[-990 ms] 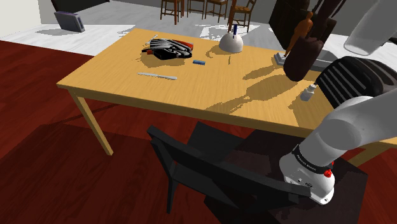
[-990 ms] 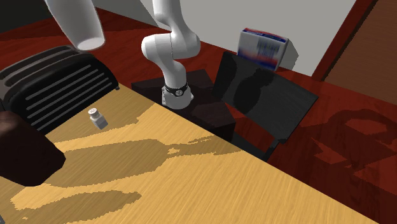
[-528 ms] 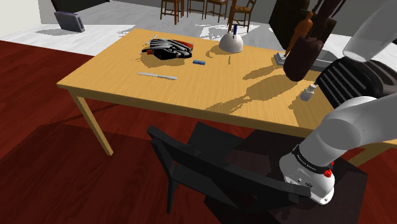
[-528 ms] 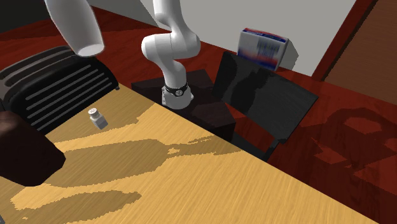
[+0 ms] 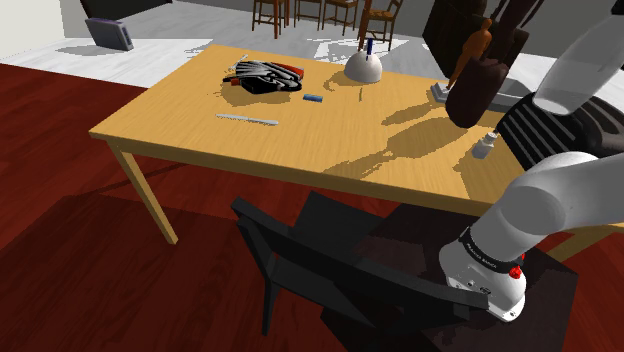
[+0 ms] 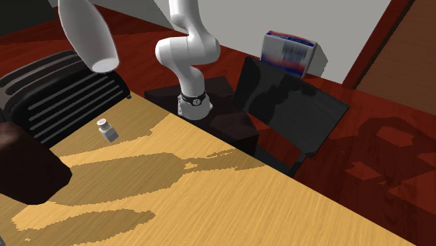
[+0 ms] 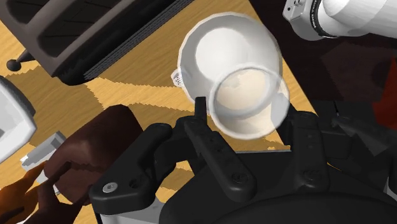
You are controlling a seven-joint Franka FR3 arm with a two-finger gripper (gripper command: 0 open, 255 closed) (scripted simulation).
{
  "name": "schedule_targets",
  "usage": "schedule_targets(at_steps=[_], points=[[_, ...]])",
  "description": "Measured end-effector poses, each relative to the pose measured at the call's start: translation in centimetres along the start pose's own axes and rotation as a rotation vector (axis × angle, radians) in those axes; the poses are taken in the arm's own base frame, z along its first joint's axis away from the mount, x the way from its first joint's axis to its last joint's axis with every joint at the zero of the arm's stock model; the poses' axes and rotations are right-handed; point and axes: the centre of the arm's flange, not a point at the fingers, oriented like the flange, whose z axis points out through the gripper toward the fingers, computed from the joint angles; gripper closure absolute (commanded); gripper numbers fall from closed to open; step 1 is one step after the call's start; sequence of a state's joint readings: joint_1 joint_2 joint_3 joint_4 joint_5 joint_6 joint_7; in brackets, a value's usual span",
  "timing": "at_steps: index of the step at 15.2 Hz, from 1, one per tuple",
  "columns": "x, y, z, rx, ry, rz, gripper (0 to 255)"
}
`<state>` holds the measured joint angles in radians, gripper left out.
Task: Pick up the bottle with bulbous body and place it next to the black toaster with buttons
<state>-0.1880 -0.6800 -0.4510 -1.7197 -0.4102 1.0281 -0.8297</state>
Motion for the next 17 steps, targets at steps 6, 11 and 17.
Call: schedule_targets(at_steps=[6,11,17], points=[[0.5,-0.1,3.1,0.0,0.0,0.0,255],[0.7,-0.1,5.7,0.0,0.0,0.0,255],[1.1,-0.2,9.0,0.0,0.0,0.0,255]])
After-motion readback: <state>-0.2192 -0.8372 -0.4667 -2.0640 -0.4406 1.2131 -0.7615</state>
